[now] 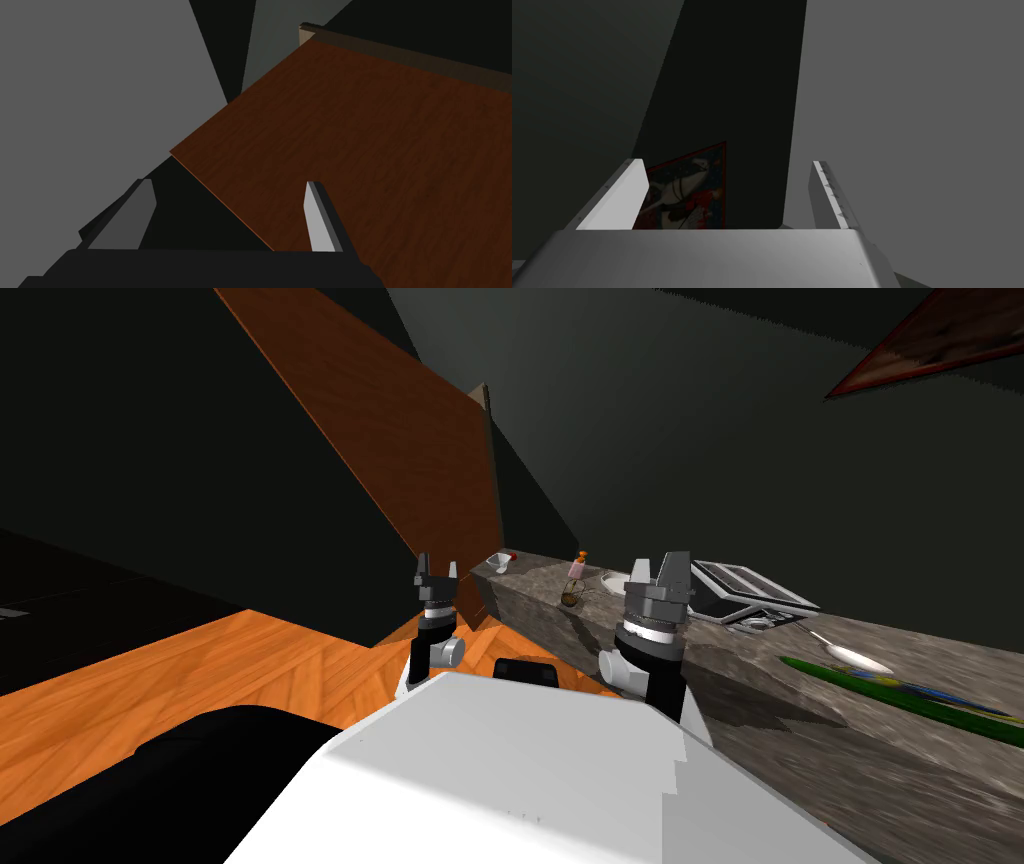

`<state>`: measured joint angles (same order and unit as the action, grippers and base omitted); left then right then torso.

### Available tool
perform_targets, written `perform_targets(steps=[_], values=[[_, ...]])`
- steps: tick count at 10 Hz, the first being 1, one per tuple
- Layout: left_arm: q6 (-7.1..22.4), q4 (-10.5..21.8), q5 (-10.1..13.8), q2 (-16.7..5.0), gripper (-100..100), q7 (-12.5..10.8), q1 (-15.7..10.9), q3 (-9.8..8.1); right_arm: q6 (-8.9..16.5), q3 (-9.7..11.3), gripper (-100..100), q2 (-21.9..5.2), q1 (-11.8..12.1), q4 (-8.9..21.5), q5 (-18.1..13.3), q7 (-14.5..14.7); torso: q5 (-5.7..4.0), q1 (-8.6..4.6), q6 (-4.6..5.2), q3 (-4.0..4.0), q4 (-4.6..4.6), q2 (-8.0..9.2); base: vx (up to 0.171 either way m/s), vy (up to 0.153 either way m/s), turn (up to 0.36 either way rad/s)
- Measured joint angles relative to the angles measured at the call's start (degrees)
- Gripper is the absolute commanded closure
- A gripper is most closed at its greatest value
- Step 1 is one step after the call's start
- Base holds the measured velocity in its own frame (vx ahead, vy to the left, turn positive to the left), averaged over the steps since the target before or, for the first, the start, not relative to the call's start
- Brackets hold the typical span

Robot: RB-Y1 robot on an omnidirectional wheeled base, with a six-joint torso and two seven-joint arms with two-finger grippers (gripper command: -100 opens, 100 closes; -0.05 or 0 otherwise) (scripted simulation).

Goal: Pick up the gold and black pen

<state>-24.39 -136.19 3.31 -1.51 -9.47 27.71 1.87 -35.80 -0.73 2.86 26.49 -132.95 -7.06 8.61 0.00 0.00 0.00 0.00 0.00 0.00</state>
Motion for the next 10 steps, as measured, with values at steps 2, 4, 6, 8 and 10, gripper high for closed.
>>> perform_targets(steps=[2, 4, 6, 8, 10], values=[[0.0, 0.0, 0.0, 0.0, 0, 0.0, 0.0, 0.0, 0.18, 0.14, -100, -2.74, -0.34, 0.62, 0.85, -0.58, -0.02, -0.1, -0.01, 0.0, 0.0, 0.01, -0.005, -0.031, 0.085], [0.0, 0.0, 0.0, 0.0, 0, 0.0, 0.0, 0.0, 0.34, 0.34, -100, -5.74, -0.95, 1.86, 2.45, -1.77, -0.05, -0.2, -0.01, 0.0, 0.0, 0.0, -0.001, -0.056, 0.115], [0.0, 0.0, 0.0, -0.01, 0, 0.0, 0.0, 0.0, 0.08, 0.81, -100, -8.06, -1.54, 3.84, 4.7, -3.4, -0.06, -0.27, -0.01, 0.0, 0.0, 0.0, -0.006, -0.071, 0.15], [0.0, 0.0, 0.0, -0.01, 0, 0.0, 0.0, -0.01, 0.11, 1.34, -100, -9.75, -2.53, 5.99, 7.57, -5.47, -0.08, -0.35, -0.01, 0.01, 0.0, 0.02, -0.016, -0.088, 0.187], [0.0, 0.0, 0.0, -0.01, 0, 0.0, 0.0, -0.01, 0.13, 1.83, -100, -11.17, -3.28, 8.13, 11.06, -8.1, -0.09, -0.4, -0.01, 0.01, 0.0, 0.01, -0.019, -0.099, 0.193]])
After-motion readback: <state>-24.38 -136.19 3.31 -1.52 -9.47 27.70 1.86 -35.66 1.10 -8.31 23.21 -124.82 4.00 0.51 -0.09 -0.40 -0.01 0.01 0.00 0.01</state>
